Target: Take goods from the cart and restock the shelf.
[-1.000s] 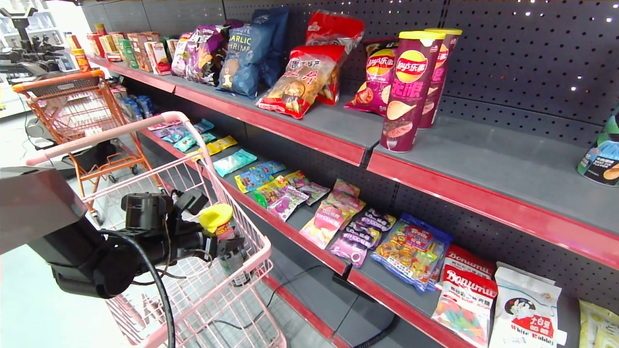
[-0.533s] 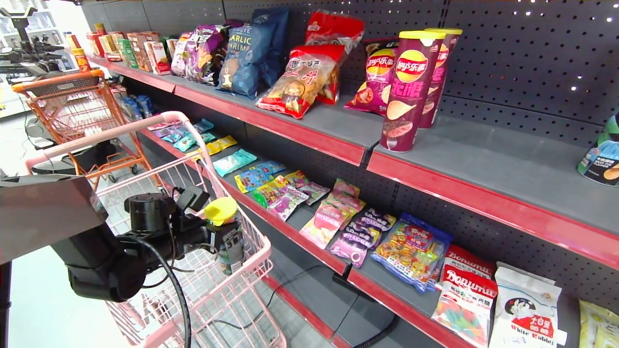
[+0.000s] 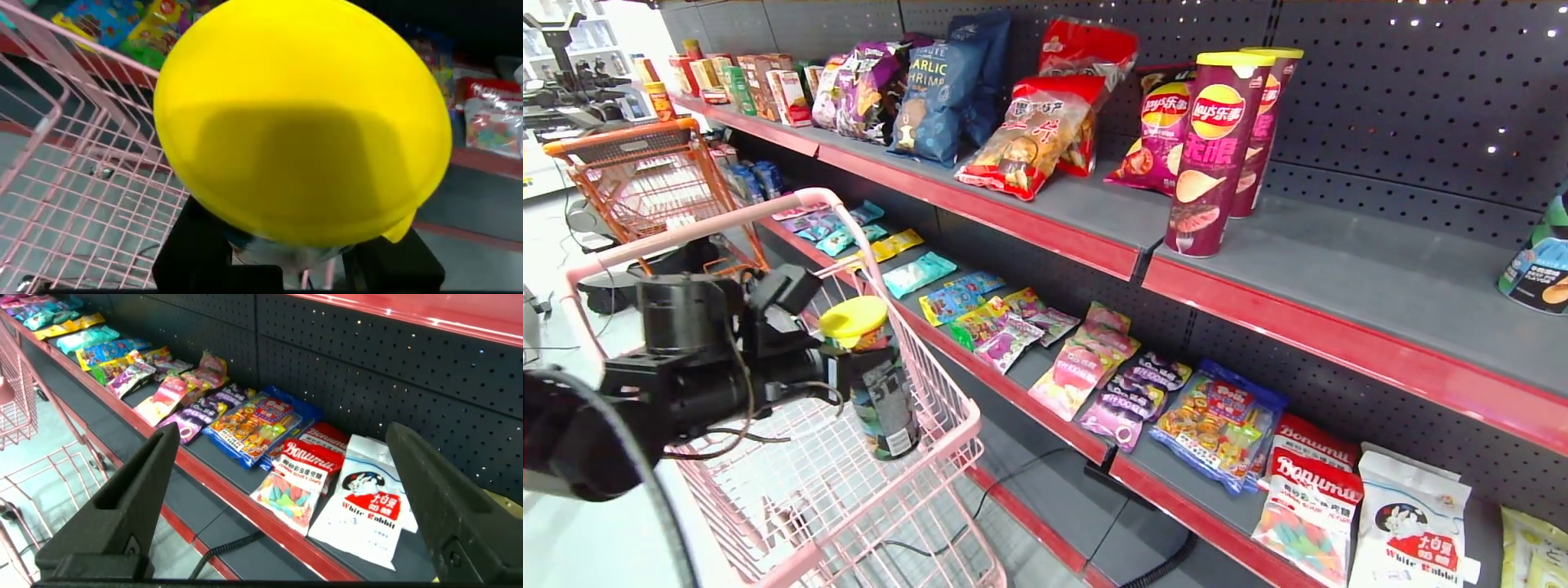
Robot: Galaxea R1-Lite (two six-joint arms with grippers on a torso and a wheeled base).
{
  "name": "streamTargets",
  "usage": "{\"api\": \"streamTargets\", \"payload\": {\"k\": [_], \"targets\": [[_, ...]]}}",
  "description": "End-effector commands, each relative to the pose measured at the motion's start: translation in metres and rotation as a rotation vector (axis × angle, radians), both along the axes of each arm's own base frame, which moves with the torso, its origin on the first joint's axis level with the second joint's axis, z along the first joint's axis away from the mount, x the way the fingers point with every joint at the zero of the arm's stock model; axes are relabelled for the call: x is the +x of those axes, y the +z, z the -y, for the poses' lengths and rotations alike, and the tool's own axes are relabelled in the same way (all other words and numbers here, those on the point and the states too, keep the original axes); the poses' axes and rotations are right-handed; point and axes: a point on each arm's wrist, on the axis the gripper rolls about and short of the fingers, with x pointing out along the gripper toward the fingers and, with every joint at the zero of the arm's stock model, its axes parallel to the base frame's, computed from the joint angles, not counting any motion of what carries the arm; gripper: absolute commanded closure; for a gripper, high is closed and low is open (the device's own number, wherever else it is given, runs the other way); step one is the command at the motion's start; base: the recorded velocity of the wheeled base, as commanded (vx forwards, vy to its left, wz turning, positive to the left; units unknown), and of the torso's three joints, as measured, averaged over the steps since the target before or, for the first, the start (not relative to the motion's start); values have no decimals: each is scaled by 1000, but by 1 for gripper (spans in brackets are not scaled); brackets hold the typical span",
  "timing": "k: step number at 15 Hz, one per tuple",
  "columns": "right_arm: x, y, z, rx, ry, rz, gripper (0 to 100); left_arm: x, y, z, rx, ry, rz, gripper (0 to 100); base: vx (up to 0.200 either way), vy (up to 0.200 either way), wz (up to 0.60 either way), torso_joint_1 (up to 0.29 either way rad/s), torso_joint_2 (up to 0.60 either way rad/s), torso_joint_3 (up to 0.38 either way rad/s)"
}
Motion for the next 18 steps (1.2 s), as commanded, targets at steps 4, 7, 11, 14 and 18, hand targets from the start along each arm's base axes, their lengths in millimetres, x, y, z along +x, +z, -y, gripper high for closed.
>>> {"api": "streamTargets", "payload": {"k": [4,7,11,14,18], "targets": [[0,0,0,-1,-2,-1,0,-172,103,-21,-31,74,255,100,0,0,0,0,0,0],[0,0,0,0,-2,-1,0,-211,102,-23,-44,106,249,100,0,0,0,0,0,0],[0,0,0,0,-1,-1,0,-227,98,-24,-29,147,283,100,0,0,0,59,-156,-98],[0,0,0,2,-1,-1,0,-230,99,-25,-5,188,305,100,0,0,0,185,-509,-313],[0,0,0,2,-1,-1,0,-236,100,-26,-1,212,327,100,0,0,0,234,-582,-347]]}}
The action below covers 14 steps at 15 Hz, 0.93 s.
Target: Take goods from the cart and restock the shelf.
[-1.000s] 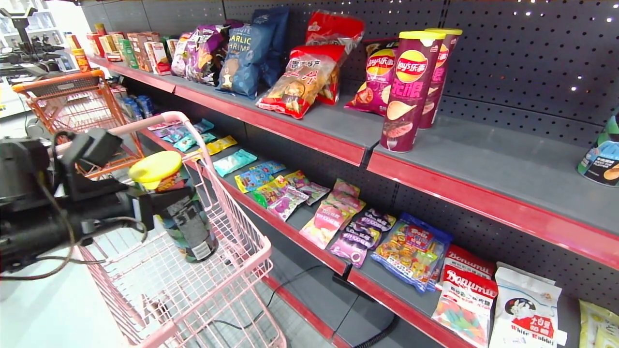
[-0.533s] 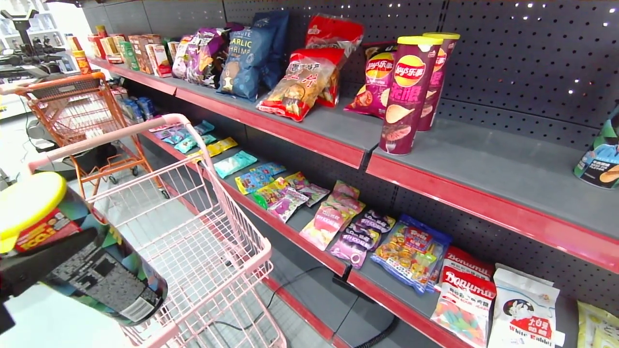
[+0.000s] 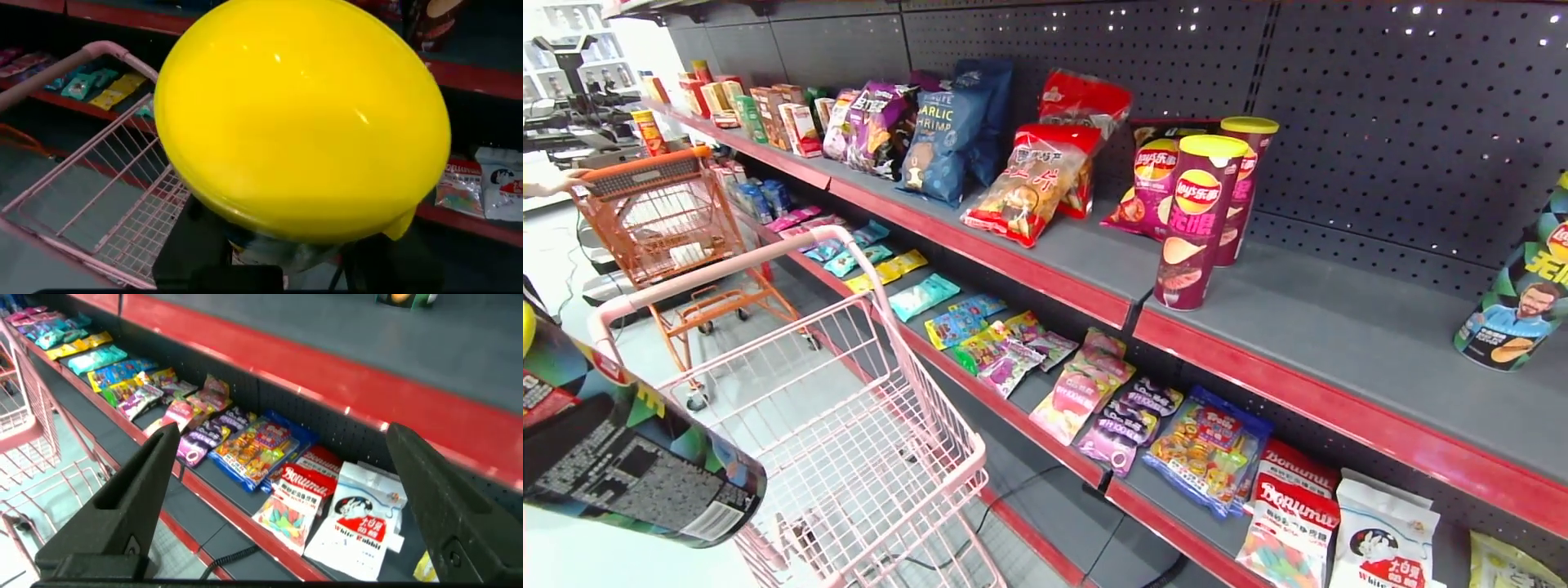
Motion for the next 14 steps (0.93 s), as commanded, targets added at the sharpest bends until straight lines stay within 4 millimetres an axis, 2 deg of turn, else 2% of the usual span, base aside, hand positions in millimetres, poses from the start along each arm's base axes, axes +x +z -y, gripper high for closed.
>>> {"api": "streamTargets", "payload": {"k": [1,11,13,14], "targets": [[0,0,0,0,1,0,0,-6,0,0,0,8,15,100,0,0,0,251,-608,-364],[0,0,0,0,1,0,0,-6,0,-1,4,36,8,100,0,0,0,174,-399,-234],[0,0,0,-2,2,0,0,-6,-2,-2,34,93,1,100,0,0,0,71,-178,-95],[0,0,0,1,1,1,0,-6,-3,-2,67,94,1,100,0,0,-600,32,-51,-27]]}}
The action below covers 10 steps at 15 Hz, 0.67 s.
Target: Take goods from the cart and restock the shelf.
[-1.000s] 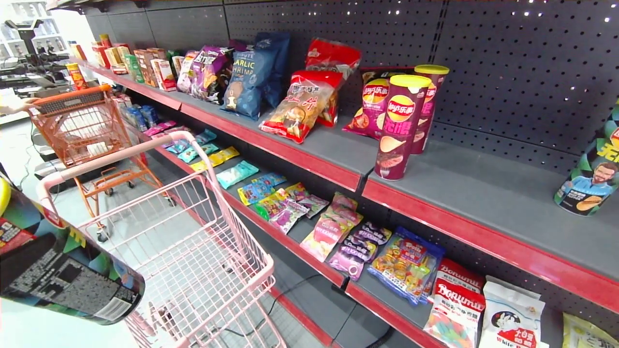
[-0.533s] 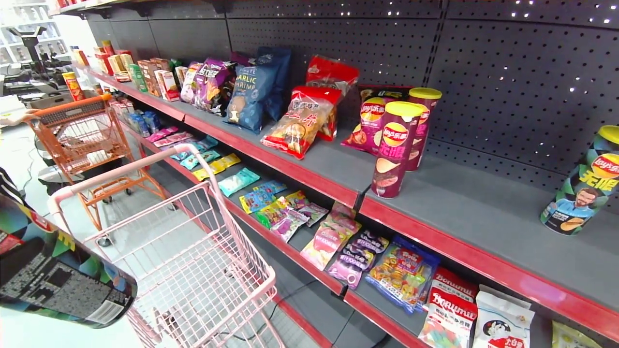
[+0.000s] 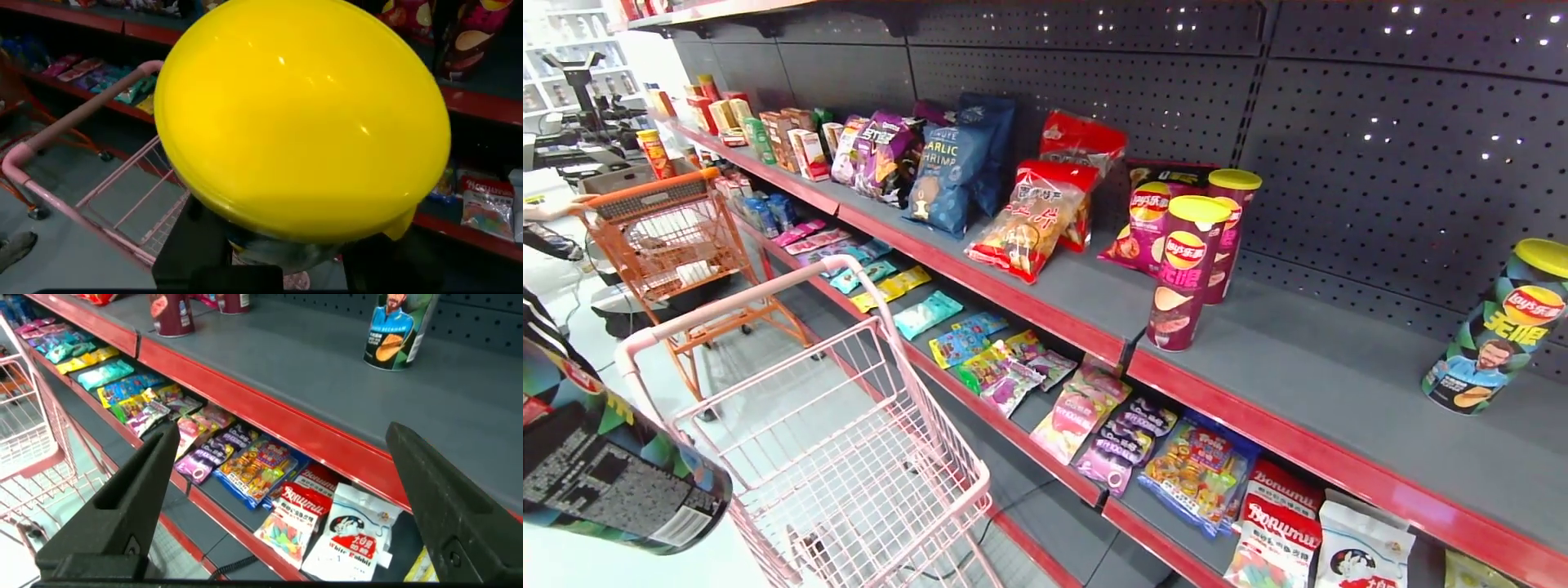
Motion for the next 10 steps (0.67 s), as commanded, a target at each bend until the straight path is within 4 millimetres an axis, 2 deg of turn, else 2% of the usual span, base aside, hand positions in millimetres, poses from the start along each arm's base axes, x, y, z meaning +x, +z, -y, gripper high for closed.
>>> {"api": "streamTargets", "payload": {"k": [1,10], "targets": [[0,0,0,2,0,-1,0,1,-3,0,35,-5,-5,100,0,0,-600,17,-32,-22],[0,0,0,2,0,-1,0,2,-13,0,55,-8,-35,100,0,0,-600,6,-2,-1]]}}
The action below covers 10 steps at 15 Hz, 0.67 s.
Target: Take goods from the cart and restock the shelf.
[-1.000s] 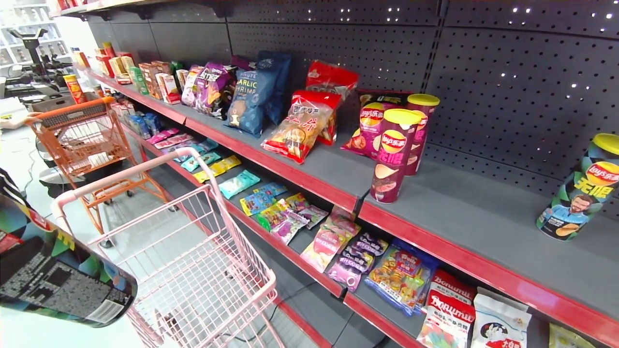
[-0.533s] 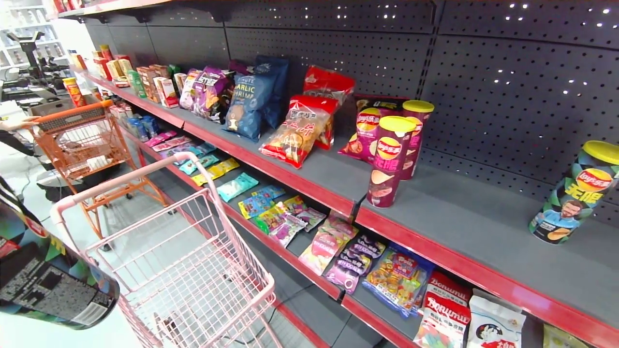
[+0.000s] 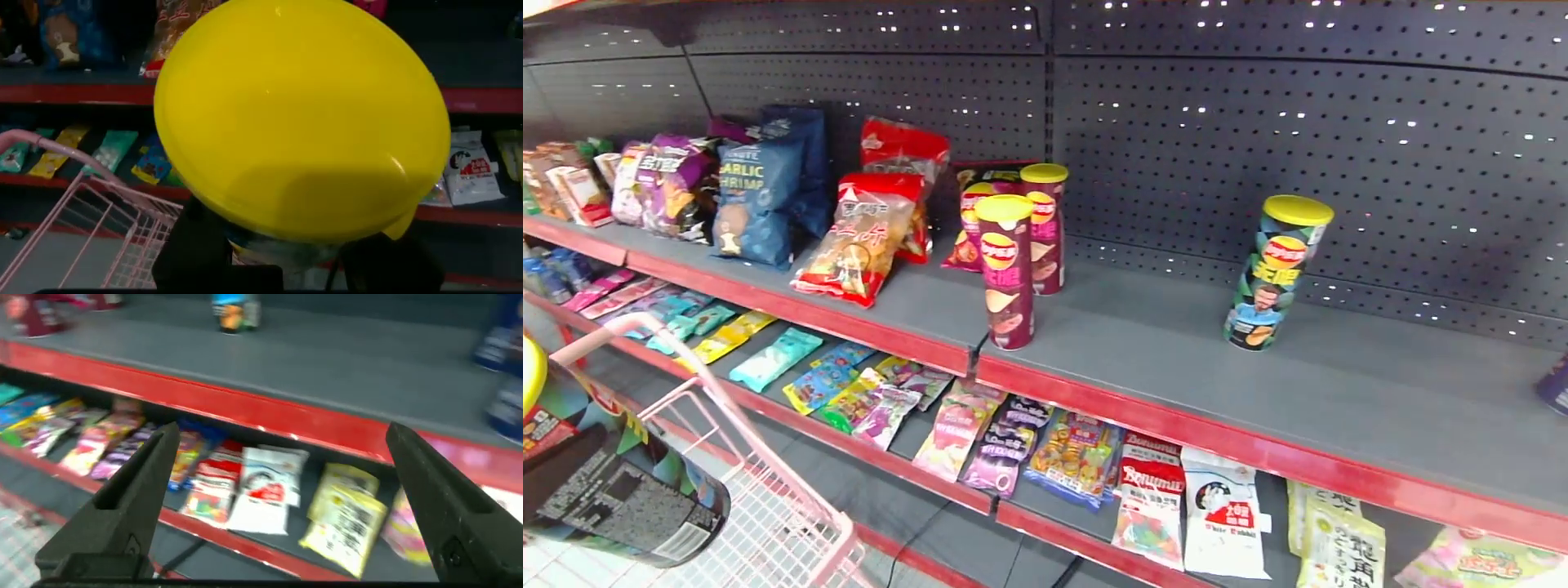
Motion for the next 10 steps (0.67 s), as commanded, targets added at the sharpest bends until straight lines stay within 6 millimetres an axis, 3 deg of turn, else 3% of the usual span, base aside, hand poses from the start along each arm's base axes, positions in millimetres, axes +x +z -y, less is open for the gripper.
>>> {"api": "streamTargets", "payload": {"k": [1,7,10], "targets": [[0,0,0,0,1,1,0,0,-4,0,2,2,-13,100,0,0,-600,-2,-2,7],[0,0,0,-2,-1,1,0,0,-6,-1,115,6,3,100,0,0,-600,2,1,1],[0,0,0,-3,2,-1,0,0,-7,-1,135,16,4,100,0,0,0,0,0,0]]}}
